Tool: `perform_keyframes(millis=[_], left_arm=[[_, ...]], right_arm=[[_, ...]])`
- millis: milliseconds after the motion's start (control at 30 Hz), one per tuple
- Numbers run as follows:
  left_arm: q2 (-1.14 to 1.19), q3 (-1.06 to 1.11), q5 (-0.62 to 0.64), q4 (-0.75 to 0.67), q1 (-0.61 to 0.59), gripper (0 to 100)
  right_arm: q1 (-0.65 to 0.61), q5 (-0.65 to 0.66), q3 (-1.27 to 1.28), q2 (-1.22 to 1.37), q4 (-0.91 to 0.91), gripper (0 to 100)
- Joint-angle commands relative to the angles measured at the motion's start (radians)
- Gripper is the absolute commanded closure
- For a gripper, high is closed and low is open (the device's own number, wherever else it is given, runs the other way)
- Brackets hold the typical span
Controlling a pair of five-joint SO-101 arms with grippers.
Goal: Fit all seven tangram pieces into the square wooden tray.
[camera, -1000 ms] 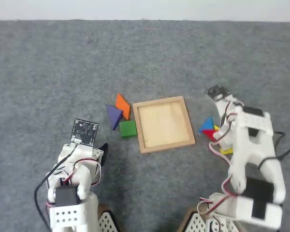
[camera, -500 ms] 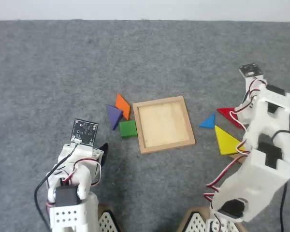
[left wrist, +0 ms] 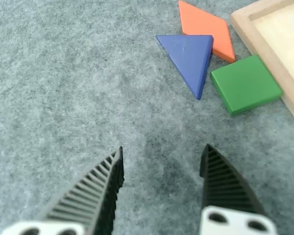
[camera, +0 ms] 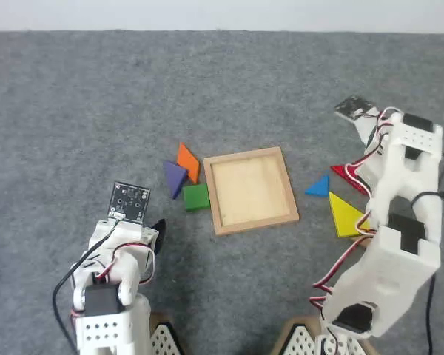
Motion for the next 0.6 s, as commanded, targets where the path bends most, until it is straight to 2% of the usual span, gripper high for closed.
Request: perform_keyframes(millis=[0, 67, 200, 400, 567], left_arm=[[-0.021, -0.008, -0.017, 0.006, 0.002, 75], [-0.021, -0.008, -0.017, 0.006, 0.002, 75], [-0.021, -0.008, -0.017, 0.006, 0.002, 75], [-0.021, -0.008, -0.017, 0.005, 0.002, 75], [-0.021, -0.008, -0.017, 0.003, 0.002, 75]], right_arm=[[-0.013, 0.311, -0.080, -0.019, 0.038, 74.3], [-0.010, 0.434, -0.118, -0.010, 0.079, 69.3], [-0.038, 0.577, -0.155, 0.021, 0.139, 58.4], [-0.036, 0.695, -0.199, 0.084, 0.142, 59.3], [-0.031, 0.718, -0.201, 0.154, 0.076, 60.1]])
